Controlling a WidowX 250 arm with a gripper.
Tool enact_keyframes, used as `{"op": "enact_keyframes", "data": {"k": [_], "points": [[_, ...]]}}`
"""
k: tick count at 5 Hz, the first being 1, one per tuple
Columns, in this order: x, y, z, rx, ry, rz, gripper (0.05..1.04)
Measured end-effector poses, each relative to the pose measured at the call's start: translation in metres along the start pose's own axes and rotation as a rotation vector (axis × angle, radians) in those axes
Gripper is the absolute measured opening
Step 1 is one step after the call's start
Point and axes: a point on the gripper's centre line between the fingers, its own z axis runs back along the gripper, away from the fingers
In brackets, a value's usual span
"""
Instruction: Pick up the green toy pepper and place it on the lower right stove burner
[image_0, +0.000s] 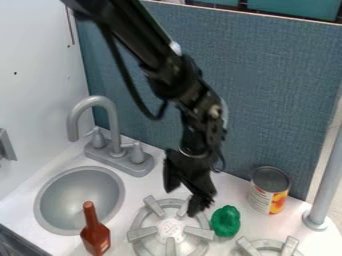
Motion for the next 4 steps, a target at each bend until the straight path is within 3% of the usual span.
{"op": "enact_keyframes", "data": {"k": [1,4], "points": [[0.021,-0.006,-0.015,-0.035,0.009,-0.036,1.001],[0.051,-0.033,-0.041,-0.099,0.034,-0.082,1.001]]}}
